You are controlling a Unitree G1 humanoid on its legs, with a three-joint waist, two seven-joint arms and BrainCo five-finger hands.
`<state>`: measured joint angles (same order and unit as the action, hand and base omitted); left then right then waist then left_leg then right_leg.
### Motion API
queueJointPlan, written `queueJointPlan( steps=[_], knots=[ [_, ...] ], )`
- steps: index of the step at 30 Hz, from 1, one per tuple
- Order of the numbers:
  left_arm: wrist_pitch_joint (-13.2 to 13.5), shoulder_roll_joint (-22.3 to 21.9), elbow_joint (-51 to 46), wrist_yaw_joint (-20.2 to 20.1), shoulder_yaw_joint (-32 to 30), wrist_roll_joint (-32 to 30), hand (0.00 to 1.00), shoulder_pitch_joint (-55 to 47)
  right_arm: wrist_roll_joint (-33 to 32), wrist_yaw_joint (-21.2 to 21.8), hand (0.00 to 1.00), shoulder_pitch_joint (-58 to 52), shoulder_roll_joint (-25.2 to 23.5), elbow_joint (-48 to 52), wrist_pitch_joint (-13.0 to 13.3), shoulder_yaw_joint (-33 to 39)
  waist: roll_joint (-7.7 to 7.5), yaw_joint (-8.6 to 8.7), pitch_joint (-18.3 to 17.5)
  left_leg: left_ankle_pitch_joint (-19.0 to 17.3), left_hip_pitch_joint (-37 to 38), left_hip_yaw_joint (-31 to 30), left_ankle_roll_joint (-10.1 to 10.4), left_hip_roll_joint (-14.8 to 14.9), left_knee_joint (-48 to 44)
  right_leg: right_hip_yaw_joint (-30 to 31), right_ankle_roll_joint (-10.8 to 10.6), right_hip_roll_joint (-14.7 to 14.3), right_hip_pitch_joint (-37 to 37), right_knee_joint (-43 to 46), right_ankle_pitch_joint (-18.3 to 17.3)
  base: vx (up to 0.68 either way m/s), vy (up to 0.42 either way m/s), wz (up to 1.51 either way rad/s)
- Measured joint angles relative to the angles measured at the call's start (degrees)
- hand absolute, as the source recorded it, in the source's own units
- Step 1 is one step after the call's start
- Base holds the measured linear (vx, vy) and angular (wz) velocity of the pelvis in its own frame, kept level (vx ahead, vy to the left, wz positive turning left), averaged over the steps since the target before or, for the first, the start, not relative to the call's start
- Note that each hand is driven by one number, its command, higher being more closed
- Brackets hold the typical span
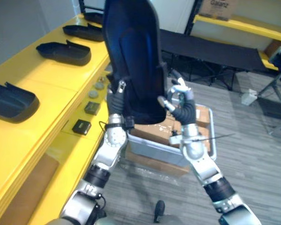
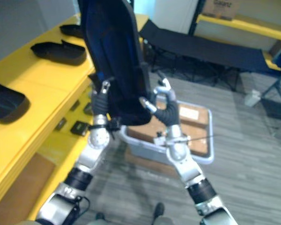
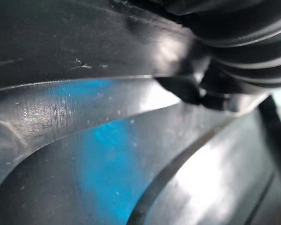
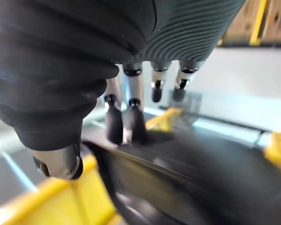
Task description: Walk over and take plastic housings, then place them on the shelf
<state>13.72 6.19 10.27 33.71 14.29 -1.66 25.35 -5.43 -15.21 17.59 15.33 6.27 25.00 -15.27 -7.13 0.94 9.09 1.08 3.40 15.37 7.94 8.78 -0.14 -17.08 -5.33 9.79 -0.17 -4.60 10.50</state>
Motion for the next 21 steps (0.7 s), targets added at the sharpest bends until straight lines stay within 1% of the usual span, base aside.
queueJointPlan(
  steps=[2, 3, 5, 8, 9, 10, 11, 12, 14, 15, 17, 18, 19, 21],
  knots=[
    [-0.15, -0.15, -0.07, 3.29, -3.17, -5.30, 1.00, -4.12, -6.79, 3.99, 0.00, -3.26, -0.01, 3.38, 1.14, 5.82, 0.35, 0.22, -0.71, 0.04, 0.63, 0.65, 0.07, -0.06, 0.78, 0.39, -0.22, -0.07, 0.02, 0.00, -0.18, 0.03, 0.009, -0.10],
    [-0.15, -0.16, -0.08, 4.21, -4.23, -6.31, 1.00, -5.16, -8.40, 4.46, 0.00, -4.39, -0.02, 4.00, 1.35, 7.31, 0.47, 0.40, -1.11, 0.04, 0.65, 0.68, 0.07, -0.09, 0.94, 0.39, -0.30, -0.07, 0.06, 0.01, -0.25, 0.05, 0.008, -0.02],
    [-0.13, -0.37, -0.60, 7.89, -9.01, -10.01, 1.00, -8.88, -13.79, 5.72, 0.00, -9.70, -0.56, 4.83, 1.55, 12.58, 1.07, 1.32, -2.42, 0.04, 1.22, 0.85, 0.08, -0.12, 1.78, 0.45, -0.44, -0.17, -0.04, 0.01, -0.34, 0.07, 0.010, -0.01],
    [0.14, -0.38, -3.80, 11.33, -12.77, -11.67, 1.00, -11.97, -18.20, 7.04, 0.00, -17.10, -2.59, 4.86, 1.47, 17.02, 1.52, 1.52, -2.73, -0.09, 1.62, 1.67, 0.16, -0.13, 1.98, 1.30, -0.56, -0.28, 0.12, 0.01, -0.43, 0.05, 0.008, -0.11],
    [0.76, -0.37, -4.98, 12.62, -14.21, -12.62, 1.00, -13.05, -19.32, 7.50, 0.00, -20.39, -3.54, 4.79, 1.28, 18.17, 1.70, 1.64, -2.81, -0.18, 1.67, 2.03, 0.20, -0.12, 2.04, 1.53, -0.59, -0.30, 0.27, 0.01, -0.46, 0.02, 0.003, -0.11],
    [0.93, -0.31, -5.54, 13.03, -14.67, -12.80, 1.00, -13.63, -19.79, 7.77, 0.00, -22.01, -4.15, 4.74, 1.15, 18.80, 1.85, 1.71, -2.91, -0.22, 1.74, 2.20, 0.21, -0.12, 2.13, 1.62, -0.61, -0.32, 0.30, 0.01, -0.48, 0.01, 0.001, -0.13],
    [1.59, -0.38, -6.51, 13.48, -15.61, -12.82, 1.00, -14.90, -19.83, 7.86, 0.00, -24.50, -5.19, 4.27, 1.02, 19.59, 2.15, 1.96, -3.07, -0.23, 2.33, 2.58, 0.22, -0.19, 2.64, 1.98, -0.68, -0.34, 0.24, 0.00, -0.54, 0.01, 0.003, -0.12],
    [2.74, -0.44, -7.54, 13.58, -16.33, -12.80, 1.00, -16.61, -19.72, 7.86, 0.00, -26.80, -6.27, 3.39, 0.88, 20.23, 2.54, 2.63, -3.49, -0.35, 2.50, 2.75, 0.24, -0.23, 2.76, 2.19, -0.73, -0.32, 0.21, 0.00, -0.73, 0.01, 0.003, -0.10],
    [3.77, -0.49, -9.74, 13.50, -16.47, -12.74, 1.00, -19.29, -19.75, 7.81, 0.00, -29.57, -7.79, 1.12, 0.66, 21.22, 2.99, 3.11, -4.10, -0.55, 2.52, 2.95, 0.23, -0.24, 2.76, 2.36, -0.73, -0.32, 0.32, 0.00, -0.94, 0.01, 0.001, -0.08],
    [4.78, -0.85, -11.40, 13.26, -16.37, -12.22, 1.00, -21.51, -19.75, 7.71, 0.00, -31.80, -8.75, -1.13, -0.54, 21.97, 3.37, 3.15, -4.69, -0.74, 2.53, 3.42, 0.29, -0.22, 2.75, 2.82, -0.74, -0.37, 0.65, -0.01, -1.03, 0.01, -0.002, -0.17],
    [5.74, -3.10, -14.98, 12.26, -16.01, -10.68, 1.00, -25.81, -19.75, 7.58, 0.00, -35.27, -10.03, -6.03, -2.37, 22.91, 4.19, 3.17, -5.44, -0.98, 2.46, 3.96, 0.27, -0.22, 2.74, 3.17, -0.76, -0.39, 1.06, -0.01, -1.19, 0.02, -0.004, -0.12],
    [6.22, -3.80, -15.74, 12.04, -15.67, -9.61, 1.00, -27.07, -19.75, 7.58, 0.00, -36.21, -10.45, -7.48, -2.77, 23.21, 4.43, 3.16, -5.59, -1.02, 2.46, 3.95, 0.28, -0.21, 2.74, 3.17, -0.82, -0.40, 1.04, -0.01, -1.25, 0.00, 0.000, 0.00],
    [7.11, -5.27, -17.26, 11.28, -15.65, -8.02, 1.00, -29.52, -19.75, 7.60, 0.00, -37.83, -11.27, -9.63, -2.94, 23.56, 4.85, 3.15, -5.84, -1.09, 2.46, 3.95, 0.35, -0.17, 2.73, 3.15, -0.94, -0.43, 1.02, -0.01, -1.48, 0.00, 0.000, 0.00],
    [7.55, -6.38, -18.83, 10.81, -15.94, -6.85, 1.00, -32.80, -19.79, 7.74, 0.00, -39.43, -12.00, -10.20, -2.94, 23.59, 5.38, 3.12, -6.14, -1.16, 2.47, 3.85, 0.41, -0.10, 2.70, 3.05, -1.06, -0.48, 0.90, -0.01, -1.68, 0.00, -0.004, 0.02]
  ],
)
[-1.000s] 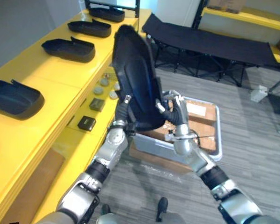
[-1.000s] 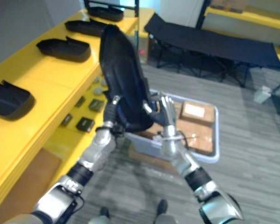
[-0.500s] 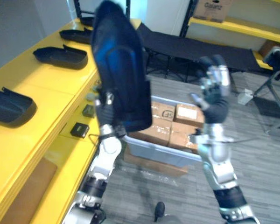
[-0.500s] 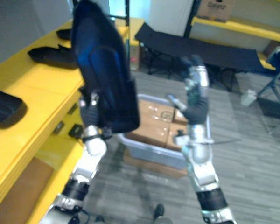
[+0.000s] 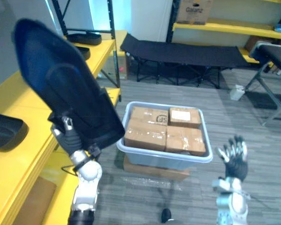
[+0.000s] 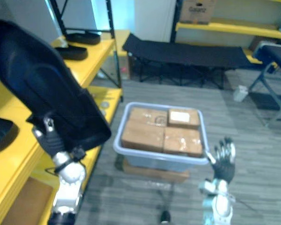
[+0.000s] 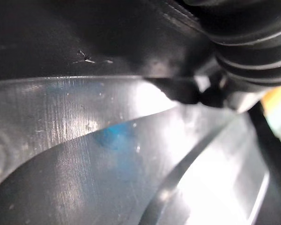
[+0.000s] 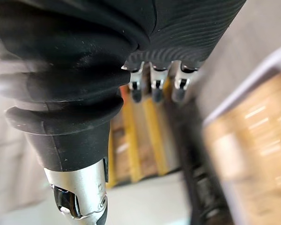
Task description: Walk over and take plastic housings, then place them on the shelf
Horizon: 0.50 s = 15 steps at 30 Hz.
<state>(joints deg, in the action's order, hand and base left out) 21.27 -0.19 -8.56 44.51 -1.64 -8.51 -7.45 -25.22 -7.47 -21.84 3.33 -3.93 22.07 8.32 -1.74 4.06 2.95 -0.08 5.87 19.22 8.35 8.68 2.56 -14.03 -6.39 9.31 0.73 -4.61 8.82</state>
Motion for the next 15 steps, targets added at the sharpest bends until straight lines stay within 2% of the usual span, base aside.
queueJointPlan(
  steps=[4, 7, 9, 10, 11, 13, 14, 15],
  knots=[
    [-0.03, -0.21, -2.58, -0.50, -2.33, 1.88, 1.00, -3.25, 0.00, 1.94, 0.00, 1.90, -0.12, 0.01, 0.00, -1.34, 0.03, -0.53, -0.03, -0.04, -0.09, -2.00, -0.05, 0.06, -0.13, -2.04, 0.05, 0.16, -1.36, -0.01, -0.66, -0.01, -0.002, 0.24],
    [-0.15, -0.23, -7.47, -0.24, -6.41, 1.76, 1.00, -4.82, 0.08, 2.86, 0.00, 5.10, 0.08, -0.31, 0.00, -5.86, 0.07, -2.30, -0.05, -0.15, -1.41, -5.38, -0.18, -0.08, -0.36, -5.52, -0.22, 0.64, -2.60, -0.02, -1.61, -0.01, 0.006, 0.58],
    [-0.19, -0.25, -12.31, 0.44, -10.47, 1.48, 1.00, -6.38, 0.11, 3.45, 0.00, 10.25, 0.29, -2.41, 0.07, -10.66, 0.17, -4.96, -0.06, 0.11, -3.20, -8.78, -0.36, -0.17, -1.09, -8.73, -0.29, 0.84, -3.45, -0.01, -1.71, 0.02, -0.001, 0.69],
    [-0.20, -0.31, -13.18, 0.50, -11.78, 1.33, 1.00, -6.76, 0.20, 3.55, 0.00, 11.87, 0.43, -3.17, 0.13, -12.09, 0.22, -5.52, -0.03, 0.26, -3.59, -9.76, -0.19, -0.19, -1.17, -9.79, -0.38, 0.85, -3.87, -0.01, -1.74, 0.04, -0.008, 0.77],
    [-0.23, -0.33, -14.54, 0.60, -14.22, 1.32, 1.00, -7.71, 0.36, 3.59, 0.00, 15.27, 0.56, -5.00, 0.14, -15.09, 0.33, -6.85, -0.05, 0.59, -4.05, -11.82, -0.08, -0.23, -1.22, -11.70, -0.45, 0.81, -4.88, 0.00, -1.81, 0.05, -0.012, 0.80],
    [-0.24, -0.63, -15.51, 0.84, -18.32, 1.43, 1.00, -10.03, 1.35, 3.68, 0.00, 20.55, 1.06, -8.39, 0.14, -20.84, 0.35, -10.26, 0.02, 0.57, -4.22, -15.44, -0.06, -0.46, -1.49, -15.23, -1.00, 0.74, -7.13, 0.01, -2.83, 0.06, -0.014, 0.81],
    [-0.25, -0.71, -15.53, 0.89, -18.84, 1.47, 1.00, -10.38, 1.34, 3.75, 0.00, 21.10, 1.05, -8.67, 0.14, -21.50, 0.35, -10.62, 0.02, 0.56, -4.42, -15.96, -0.05, -0.51, -1.72, -15.93, -1.00, 0.75, -7.55, 0.01, -2.96, 0.05, -0.014, 0.78],
    [-0.27, -1.26, -15.57, 0.77, -20.63, 2.18, 1.00, -11.52, 1.38, 3.87, 0.00, 22.86, 1.02, -9.48, 0.14, -23.76, 0.27, -11.88, 0.10, 0.17, -5.41, -18.13, -0.13, -0.79, -3.14, -18.18, -1.11, 0.75, -8.80, 0.01, -3.37, 0.04, -0.016, 0.92]
  ],
)
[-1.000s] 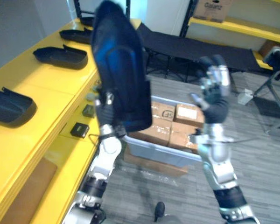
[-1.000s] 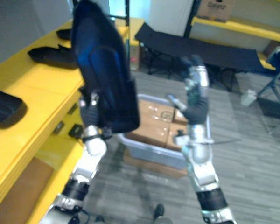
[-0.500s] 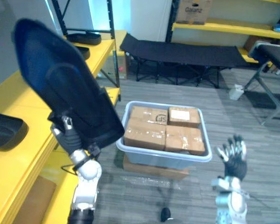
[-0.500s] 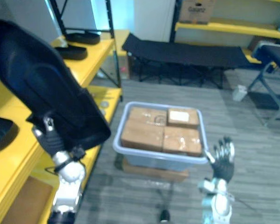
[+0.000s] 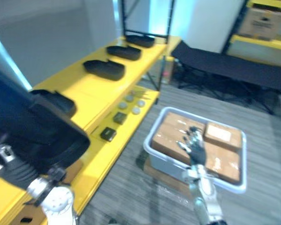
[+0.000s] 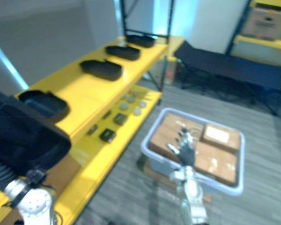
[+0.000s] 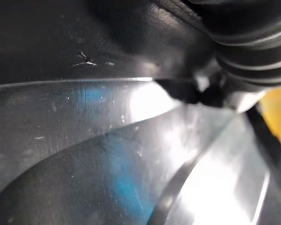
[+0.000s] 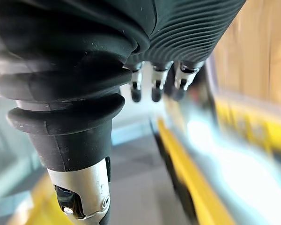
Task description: Walk over and take plastic housings, then place them on the shelf
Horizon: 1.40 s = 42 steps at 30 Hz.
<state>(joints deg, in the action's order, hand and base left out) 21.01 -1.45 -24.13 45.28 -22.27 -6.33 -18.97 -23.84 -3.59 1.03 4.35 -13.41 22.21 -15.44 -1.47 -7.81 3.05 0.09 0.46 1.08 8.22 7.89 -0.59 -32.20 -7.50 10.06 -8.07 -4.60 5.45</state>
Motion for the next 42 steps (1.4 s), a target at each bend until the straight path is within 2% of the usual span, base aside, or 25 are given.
queueJointPlan(
  steps=[1, 4, 5, 7, 8, 9, 11, 13, 14, 16, 18, 19, 20, 22, 24, 27, 31, 32, 33, 35, 38, 39, 40, 41, 42],
  knots=[
    [0.01, -1.41, -0.17, -0.27, -2.07, 1.78, 1.00, -1.40, 0.18, 0.26, 0.00, 1.93, 0.00, -1.10, -0.04, -2.48, -0.03, -1.53, 0.29, -0.23, -0.68, -2.36, -0.08, -0.44, -0.80, -2.60, -0.22, 0.03, -1.45, 0.00, -0.62, 0.04, -0.018, 0.99],
    [0.11, -3.35, -0.37, -0.92, -3.99, 5.14, 1.00, -2.89, 0.73, 1.12, 0.00, 2.44, -0.55, -1.16, -0.33, -5.03, 0.07, -3.64, 0.94, -0.30, -1.68, -5.38, -0.22, -1.51, -1.53, -7.51, -0.93, 0.44, -4.36, 0.02, -1.62, 0.02, -0.010, 0.89],
    [0.12, -3.54, -0.71, -1.95, -4.04, 6.62, 1.00, -3.27, 2.01, 1.00, 0.00, 2.29, -1.03, -0.87, -1.03, -5.24, -0.11, -3.81, 1.28, -0.38, -3.34, -4.96, -1.53, -2.14, -2.44, -11.27, -1.32, 0.88, -6.08, 0.03, -2.32, -0.01, 0.013, 1.36],
    [0.27, -3.55, -1.23, -4.88, -3.91, 7.75, 1.00, -3.27, 2.82, -0.01, 0.00, 1.47, -0.84, -0.19, -2.38, -5.06, -0.41, -3.48, 1.60, 0.16, -4.93, 0.30, -2.79, -1.10, -4.12, -16.04, -1.73, 1.35, -7.94, 0.33, -3.09, 0.01, 0.040, 1.43],
    [0.69, -3.67, -1.50, -6.95, -3.91, 8.39, 1.00, -3.58, 2.81, -1.06, 0.00, 0.90, -0.42, -0.03, -3.53, -5.07, -0.46, -3.57, 1.68, 1.83, -5.41, 3.02, -2.05, -0.84, -3.92, -18.56, -2.28, 2.11, -8.75, 1.49, -3.47, 0.05, 0.110, 1.19],
    [1.40, -3.75, -1.85, -8.27, -3.88, 8.59, 1.00, -3.81, 3.25, -1.72, 0.00, 0.80, -0.30, -0.05, -4.69, -5.09, -0.65, -4.44, 1.83, 2.49, -5.70, 2.23, -1.70, -1.87, -3.36, -19.52, -2.27, 3.05, -8.85, 2.44, -3.49, 0.07, 0.138, 0.90],
    [2.56, -3.77, -3.44, -9.54, -4.06, 8.60, 1.00, -3.90, 5.74, -2.23, 0.00, 1.00, -0.79, -0.04, -5.00, -5.12, -1.46, -4.96, 2.45, 2.65, -5.88, 1.95, -2.08, -3.14, -2.97, -19.54, -2.04, 4.40, -8.73, 3.27, -3.62, 0.05, 0.192, 0.29],
    [3.80, -3.60, -5.45, -12.41, -3.83, 8.53, 1.00, -3.72, 6.65, -2.37, 0.00, 1.27, -1.57, 0.09, -5.00, -5.10, -1.75, -4.81, 2.89, 2.34, -6.23, 2.07, -2.57, -3.74, -3.05, -19.36, -1.05, 5.66, -7.89, 5.24, -4.20, 0.02, 0.175, 0.07],
    [5.17, -3.24, -6.41, -14.55, -3.27, 8.50, 1.00, -2.92, 6.71, -2.29, 0.00, 1.41, -1.48, 1.00, -5.00, -4.92, -2.16, -4.21, 3.37, 2.22, -6.37, 1.95, -2.89, -3.94, -3.16, -18.28, -0.49, 6.51, -7.12, 7.29, -4.53, 0.00, 0.120, 0.08],
    [6.79, -1.27, -6.76, -17.46, -1.77, 8.55, 1.00, -1.13, 6.64, -1.52, 0.00, 1.05, -0.93, 3.33, -4.96, -3.99, -1.73, -3.21, 4.24, 2.10, -6.54, 1.18, -3.63, -4.06, -2.95, -13.46, -0.44, 7.55, -5.75, 10.78, -4.52, 0.00, 0.114, 0.21],
    [7.20, 3.51, -6.15, -20.20, 0.77, 8.57, 1.00, 1.77, 6.60, -0.35, 0.00, -0.45, -0.17, 5.65, -4.81, -2.11, -1.58, -1.87, 4.55, 2.72, -6.60, -0.56, -4.12, -4.58, -1.84, -7.99, 0.51, 8.20, -4.65, 13.99, -4.96, 0.01, 0.066, 0.52],
    [8.35, 7.87, -4.51, -23.72, 3.47, 8.65, 1.00, 5.03, 6.62, 0.98, 0.00, -2.09, 0.75, 6.93, -3.53, -0.02, -1.19, -0.51, 4.75, 4.19, -6.58, -2.66, -4.51, -5.01, 0.05, -3.67, 0.95, 8.40, -3.46, 16.82, -5.19, 0.03, 0.027, 0.56],
    [8.60, 8.37, -4.20, -24.33, 3.90, 8.63, 1.00, 5.62, 6.60, 1.35, 0.00, -2.37, 0.85, 7.04, -3.26, 0.38, -1.16, -0.46, 4.76, 4.55, -6.57, -2.89, -4.50, -5.03, 0.47, -3.07, 1.00, 8.39, -3.12, 17.18, -5.23, 0.06, 0.005, 0.61],
    [9.28, 10.73, -2.16, -28.82, 6.44, 8.55, 1.00, 8.79, 6.64, 4.80, 0.00, -2.59, 2.27, 7.14, -1.95, 2.43, -1.23, -0.11, 4.81, 6.63, -7.57, -4.20, -4.24, -5.36, 1.70, -1.72, 2.71, 8.31, -1.79, 18.14, -6.47, 0.06, -0.037, 0.29],
    [9.33, 11.17, 0.13, -31.00, 7.45, 8.56, 1.00, 9.72, 6.72, 7.10, 0.00, -1.77, 3.64, 7.12, -0.76, 2.83, -0.38, -0.06, 5.55, 6.86, -7.98, -4.17, -4.23, -5.44, 1.17, -1.35, 3.15, 7.90, -2.09, 16.82, -7.07, 0.04, -0.058, 0.04],
    [9.29, 11.23, 1.98, -33.43, 8.40, 8.77, 1.00, 9.79, 6.58, 11.20, 0.00, -0.20, 5.59, 7.14, 0.47, 3.08, 0.82, 0.13, 6.91, 6.87, -8.73, -3.52, -4.21, -4.87, -0.46, 1.00, 1.85, 6.59, -3.12, 13.94, -8.07, -0.02, -0.087, -0.10],
    [9.29, 11.14, 2.13, -34.70, 11.74, 9.83, 1.00, 8.57, 6.44, 14.75, 0.00, -0.54, 6.72, 7.19, 0.50, 3.01, 0.83, 0.47, 8.14, 6.89, -8.60, -3.01, -4.05, -4.01, -2.08, 1.84, 0.37, 5.99, -4.07, 14.15, -12.73, -0.09, -0.120, -0.12],
    [9.30, 11.08, 2.12, -34.72, 12.18, 9.74, 1.00, 7.65, 6.32, 15.25, 0.00, -0.77, 6.66, 7.43, 0.56, 2.93, 0.75, 0.48, 8.59, 6.87, -8.49, -2.08, -3.98, -3.66, -2.52, 2.86, -0.15, 5.94, -4.07, 14.26, -14.80, -0.13, -0.113, -0.21],
    [9.29, 10.73, 2.13, -34.72, 12.23, 9.66, 1.00, 7.02, 5.81, 15.63, 0.00, -0.96, 6.48, 7.68, 1.08, 2.97, 1.07, 0.72, 9.43, 7.00, -8.56, -2.01, -3.70, -3.17, -2.94, 2.90, -2.28, 5.79, -4.13, 14.50, -16.07, -0.15, -0.110, -0.16],
    [9.30, 9.59, 2.09, -34.81, 12.20, 9.18, 1.00, 5.94, 4.75, 16.31, 0.00, -2.08, 6.33, 7.89, 1.87, 2.96, 1.84, 0.94, 10.13, 7.17, -8.44, -2.16, -3.43, -2.35, -2.99, 2.56, -2.65, 5.40, -4.03, 15.41, -17.24, -0.17, -0.064, 0.05],
    [10.03, 9.46, 1.12, -34.87, 11.16, 7.53, 1.00, 4.80, 3.76, 16.13, 0.00, -2.94, 4.52, 9.10, 2.42, 2.97, 1.21, 0.48, 10.32, 7.10, -9.00, -2.13, -3.50, -2.77, -3.29, 1.59, -2.41, 6.17, -4.27, 15.96, -17.96, -0.07, 0.002, 0.19],
    [10.34, 9.47, 0.36, -34.92, 10.45, 7.53, 1.00, 4.87, 3.80, 15.88, 0.00, -2.94, 3.36, 9.92, 2.62, 2.96, 0.55, 0.53, 10.26, 6.97, -9.92, -2.11, -3.64, -3.52, -3.96, 0.91, -2.03, 6.76, -4.22, 16.05, -18.21, 0.01, 0.045, 0.35],
    [10.84, 9.51, -0.51, -35.02, 9.46, 7.47, 1.00, 5.03, 3.80, 15.52, 0.00, -2.90, 2.27, 10.84, 2.88, 2.99, -0.07, 0.59, 10.18, 6.29, -10.78, -2.00, -4.22, -4.41, -4.94, 0.72, -0.82, 7.27, -4.12, 16.34, -18.87, 0.06, 0.074, 0.39],
    [11.41, 9.88, -1.90, -34.97, 8.21, 7.44, 1.00, 5.02, 3.79, 14.66, 0.00, -2.95, 0.90, 11.29, 3.28, 2.86, -2.13, 0.31, 10.26, 4.40, -11.25, -0.62, -5.65, -6.18, -6.85, 0.43, 0.87, 9.12, -4.69, 16.54, -19.47, 0.14, 0.099, 0.33],
    [11.62, 9.82, -2.42, -34.93, 7.66, 7.28, 1.00, 5.07, 3.80, 14.46, 0.00, -3.03, 0.57, 11.31, 3.58, 2.93, -2.61, 0.32, 10.24, 3.32, -11.17, -0.33, -6.29, -6.88, -7.73, 0.21, 2.16, 9.43, -5.18, 18.19, -18.41, 0.21, 0.151, 0.50]
  ],
)
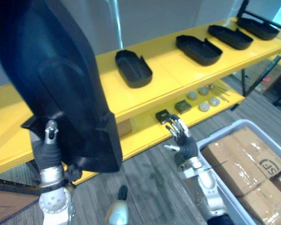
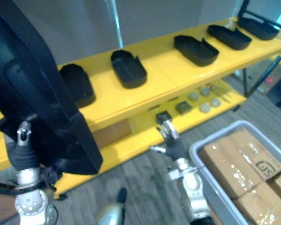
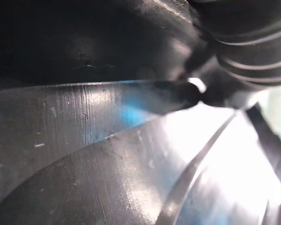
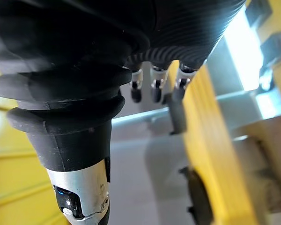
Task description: Walk over and take plastic housings, then place them on the shelf
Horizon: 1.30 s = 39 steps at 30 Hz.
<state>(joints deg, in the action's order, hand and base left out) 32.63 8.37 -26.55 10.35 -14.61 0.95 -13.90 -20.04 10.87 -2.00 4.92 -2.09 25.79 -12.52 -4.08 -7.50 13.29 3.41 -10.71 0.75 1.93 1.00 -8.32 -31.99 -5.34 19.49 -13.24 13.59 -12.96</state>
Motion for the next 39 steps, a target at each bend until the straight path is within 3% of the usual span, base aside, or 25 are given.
queueJointPlan(
  steps=[1, 2, 3, 4, 6, 8, 10, 12, 14, 15, 16, 17, 19, 21, 22, 26, 28, 31, 32, 34, 36, 39],
  knots=[
    [0.20, 0.03, -0.15, 0.33, -0.54, -0.50, 1.00, 0.59, -0.02, -0.47, 0.00, -0.05, 0.05, 0.00, 0.63, 0.05, 0.25, 0.22, -0.12, -1.11, 0.35, -1.24, 1.59, -0.71, -1.34, 1.14, 2.19, 2.03, 1.45, 7.52, 2.33, 0.20, 0.150, 0.52],
    [0.19, 0.43, -0.30, 0.50, -0.92, -1.03, 1.00, 0.74, 0.08, -0.89, 0.00, 0.04, 0.06, 0.03, 0.69, -0.02, 0.01, 0.28, -0.41, -1.76, 1.40, -1.73, 0.95, -1.25, -1.19, 2.69, 3.84, 3.75, 3.71, 13.37, 4.89, 0.20, 0.184, 0.48],
    [0.19, 1.28, -0.56, 0.93, -1.42, -1.05, 1.00, 0.70, 0.25, -1.03, 0.00, 0.76, -0.16, -0.01, 1.12, -0.16, -0.32, 0.06, -0.97, -2.82, 2.88, -1.77, -0.20, -1.68, -0.38, 5.34, 5.14, 5.42, 6.79, 19.75, 9.90, 0.31, 0.169, 0.27],
    [-0.19, 2.62, -0.58, 2.44, -2.24, -1.36, 1.00, 1.05, 0.61, -1.01, 0.00, 2.55, -0.72, -0.25, 1.99, -0.45, 0.33, 0.30, -1.15, -3.35, 4.29, -3.12, -1.14, -1.28, 0.92, 8.91, 4.13, 5.41, 10.74, 25.99, 10.07, 0.34, 0.127, 0.18],
    [-0.89, 3.08, -0.25, 3.73, -2.77, -1.34, 1.00, 2.50, 0.73, -0.83, 0.00, 4.62, -0.90, -0.26, 2.61, -0.91, 0.88, 0.60, -1.09, -3.63, 6.01, -4.21, -1.63, -0.50, 2.19, 9.18, 3.57, 3.36, 13.48, 27.74, 3.07, 0.23, 0.044, 0.19],
    [-1.40, 3.27, 0.42, 4.90, -2.64, -1.28, 1.00, 5.04, 0.75, -0.67, 0.00, 6.61, -0.45, -0.24, 2.94, -1.68, 1.58, 0.76, -1.17, -3.84, 8.11, -5.44, -1.40, 0.25, 2.96, 9.22, 3.87, -0.79, 14.63, 21.50, -0.54, 0.26, 0.053, 0.36],
    [-1.92, 4.82, 3.76, 6.48, -2.56, -1.20, 1.00, 9.01, 1.05, 0.20, 0.00, 9.26, 0.25, -0.21, 3.07, -2.60, 2.32, 1.73, -1.59, -4.71, 8.83, -8.29, -0.97, 0.26, 2.81, 13.03, 3.49, -5.06, 16.32, 11.64, -0.92, 0.22, -0.039, 0.73],
    [-3.30, 4.68, 6.80, 7.47, -2.15, -1.11, 1.00, 11.48, 1.10, 0.91, 0.00, 11.93, 1.73, -0.14, 3.05, -4.49, 3.44, 2.24, -2.22, -5.27, 8.81, -11.79, -0.23, 0.31, 2.81, 17.92, 2.69, -7.55, 19.03, 5.90, -0.22, 0.17, -0.141, 0.86],
    [-4.53, 4.75, 7.79, 8.66, -1.13, -1.23, 1.00, 11.87, 1.09, 2.00, 0.00, 13.45, 2.01, 0.25, 2.76, -5.78, 3.09, 2.29, -2.64, -6.04, 8.58, -15.10, 0.99, -0.59, 2.60, 21.09, 2.01, -8.79, 19.00, 1.55, 1.76, 0.14, -0.238, 1.13],
    [-4.76, 4.35, 8.29, 8.84, -0.26, -1.19, 1.00, 11.51, 1.57, 1.83, 0.00, 13.94, 2.24, 1.09, 2.68, -6.71, 2.19, 2.13, -3.24, -6.57, 8.65, -18.07, 2.04, -1.58, 2.77, 21.79, 0.07, -8.83, 17.79, 0.46, 5.51, 0.12, -0.318, 1.33],
    [-4.77, 3.91, 8.66, 8.78, 0.22, -1.22, 1.00, 11.06, 2.00, 1.72, 0.00, 14.07, 2.27, 1.34, 2.68, -7.06, 2.74, 2.04, -3.58, -6.95, 8.76, -19.62, 2.71, -1.53, 2.90, 21.17, -0.69, -8.84, 16.95, 0.35, 7.05, 0.14, -0.343, 1.16],
    [-4.82, 2.11, 8.48, 8.86, 0.26, -1.26, 1.00, 8.58, 2.93, 1.79, 0.00, 14.80, 3.41, 1.33, 2.59, -8.45, 4.90, 1.45, -5.19, -7.41, 8.69, -20.31, 3.55, 0.46, 2.97, 18.53, 0.24, -10.74, 15.26, -1.50, 6.77, 0.19, -0.306, 0.72],
    [-4.80, 0.02, 7.83, 9.10, -0.75, -0.77, 1.00, 5.01, 2.92, 1.76, 0.00, 17.89, 4.63, 1.49, 2.74, -10.70, 7.66, -0.33, -7.32, -6.54, 8.59, -18.61, 5.64, 3.34, 3.66, 14.47, 1.25, -13.82, 11.67, -5.41, 8.43, 0.26, -0.291, 0.71],
    [-4.79, -1.77, 6.22, 9.04, -0.85, -0.74, 1.00, 3.50, 2.61, 2.11, 0.00, 20.42, 4.60, 2.11, 2.98, -11.34, 8.12, -1.44, -7.88, -6.38, 8.59, -17.36, 5.88, 4.49, 4.01, 13.15, 1.76, -14.84, 11.04, -5.64, 8.12, 0.17, -0.180, 0.51],
    [-4.63, -3.40, 4.69, 8.33, -0.84, -0.50, 1.00, 2.15, 2.83, 3.15, 0.00, 22.29, 4.60, 4.02, 3.01, -12.00, 7.89, -2.68, -7.90, -5.93, 8.43, -15.19, 6.20, 4.66, 3.58, 11.91, 2.39, -15.02, 10.09, -6.01, 7.73, 0.14, -0.156, 0.35],
    [-4.33, -4.41, 3.50, 4.39, -0.69, 1.25, 1.00, 2.13, 5.21, 2.54, 0.00, 22.44, 4.54, 9.26, 2.87, -13.05, 6.81, -2.11, -8.60, -4.65, 7.51, -6.83, 4.26, 4.15, 3.16, 5.93, 2.49, -14.43, 6.12, -8.15, 7.62, 0.10, -0.070, 0.79],
    [-4.10, -4.30, 2.15, 3.08, -0.65, 1.35, 1.00, 2.08, 9.35, -2.16, 0.00, 21.70, 4.75, 10.60, 0.97, -12.10, 4.69, -2.61, -9.53, -3.84, 7.87, -7.36, 3.49, 3.38, 5.04, 4.86, 2.57, -14.12, 5.10, -9.03, 7.39, 0.07, 0.015, 0.61],
    [-4.90, -4.04, 2.13, 3.26, -1.26, 1.17, 1.00, 2.09, 13.87, -9.83, 0.00, 18.81, 4.12, 10.66, -2.43, -5.42, 3.06, -2.49, -10.08, -2.36, 8.94, -7.62, 2.75, 2.15, 7.64, 4.84, 2.21, -12.88, 4.66, -9.11, 6.68, 0.03, 0.038, 0.21],
    [-5.50, -3.69, 2.18, 3.38, -2.36, 0.33, 1.00, 2.09, 14.19, -13.68, 0.00, 15.67, 4.16, 11.01, -3.33, 0.66, 2.63, -2.11, -10.36, -1.66, 9.68, -7.35, 2.39, 1.46, 9.05, 4.86, 1.79, -12.15, 4.48, -9.09, 6.38, -0.03, 0.058, 0.07],
    [-6.72, -1.57, 2.55, 4.26, -5.88, 0.01, 1.00, 2.06, 13.43, -19.76, 0.00, 9.09, 4.19, 12.81, -3.49, 13.48, 2.87, -0.70, -10.24, -1.05, 10.71, -4.23, 1.41, 1.38, 11.23, 5.22, 1.74, -11.28, 4.40, -9.03, 6.40, -0.05, 0.070, -0.05],
    [-8.06, 0.47, 5.25, 5.71, -10.76, -1.95, 1.00, 2.07, 12.05, -24.26, 0.00, 3.90, 4.20, 14.02, -3.13, 23.58, 3.54, 1.88, -10.73, -0.37, 11.20, 0.03, 0.93, 1.59, 12.18, 6.13, 1.22, -10.62, 5.01, -9.02, 6.72, -0.04, 0.074, -0.21],
    [-12.21, 2.03, 10.58, 7.19, -16.44, -4.29, 1.00, 2.01, 11.50, -27.10, 0.00, -3.48, 4.06, 15.02, -3.29, 33.28, 4.60, 3.91, -10.93, -0.15, 12.67, 3.88, 1.09, 1.33, 12.91, 9.71, -0.28, -10.22, 5.60, -9.26, 7.69, 0.02, 0.048, -0.55]
  ],
)
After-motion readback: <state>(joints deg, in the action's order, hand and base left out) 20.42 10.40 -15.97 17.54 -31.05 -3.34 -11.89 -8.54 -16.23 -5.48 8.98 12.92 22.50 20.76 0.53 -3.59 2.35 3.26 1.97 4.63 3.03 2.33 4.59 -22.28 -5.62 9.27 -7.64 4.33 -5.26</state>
